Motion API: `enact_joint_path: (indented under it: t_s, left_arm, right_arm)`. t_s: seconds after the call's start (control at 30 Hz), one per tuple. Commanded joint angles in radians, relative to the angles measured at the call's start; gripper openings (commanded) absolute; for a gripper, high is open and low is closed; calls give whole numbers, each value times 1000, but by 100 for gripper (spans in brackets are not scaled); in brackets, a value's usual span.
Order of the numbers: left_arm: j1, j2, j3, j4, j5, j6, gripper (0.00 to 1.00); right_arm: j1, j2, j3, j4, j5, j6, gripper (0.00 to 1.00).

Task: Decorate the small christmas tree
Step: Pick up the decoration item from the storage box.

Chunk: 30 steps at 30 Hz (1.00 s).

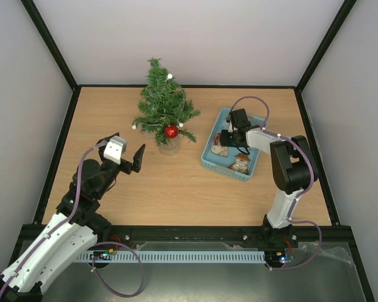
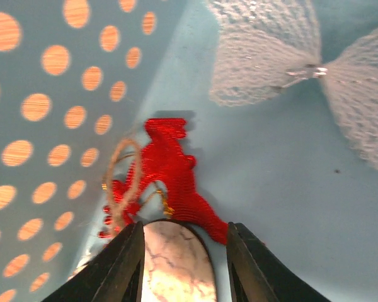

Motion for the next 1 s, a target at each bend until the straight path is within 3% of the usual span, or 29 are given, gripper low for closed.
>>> enact_joint_path:
  t_s: [0.0,0.53,0.67,0.83,0.97]
  left_arm:
    - [-4,1,4,9,-3,11,99]
    - [-4,3,2,11,-12,17,99]
    - [-4,2,1,12,-14,19,99]
    - [-4,8,3,8,-12,11,99]
    - [-3,41,34,-17,-27,-10,99]
  right_arm:
    - [0,-17,5,55,-115,51,34]
    - [0,68,29,143,-143,160,28]
    - [-1,82,30,157,-151,160,21]
    - [0,64,11,172,-133,146,2]
    - [-1,13,-14,172,-97,131,2]
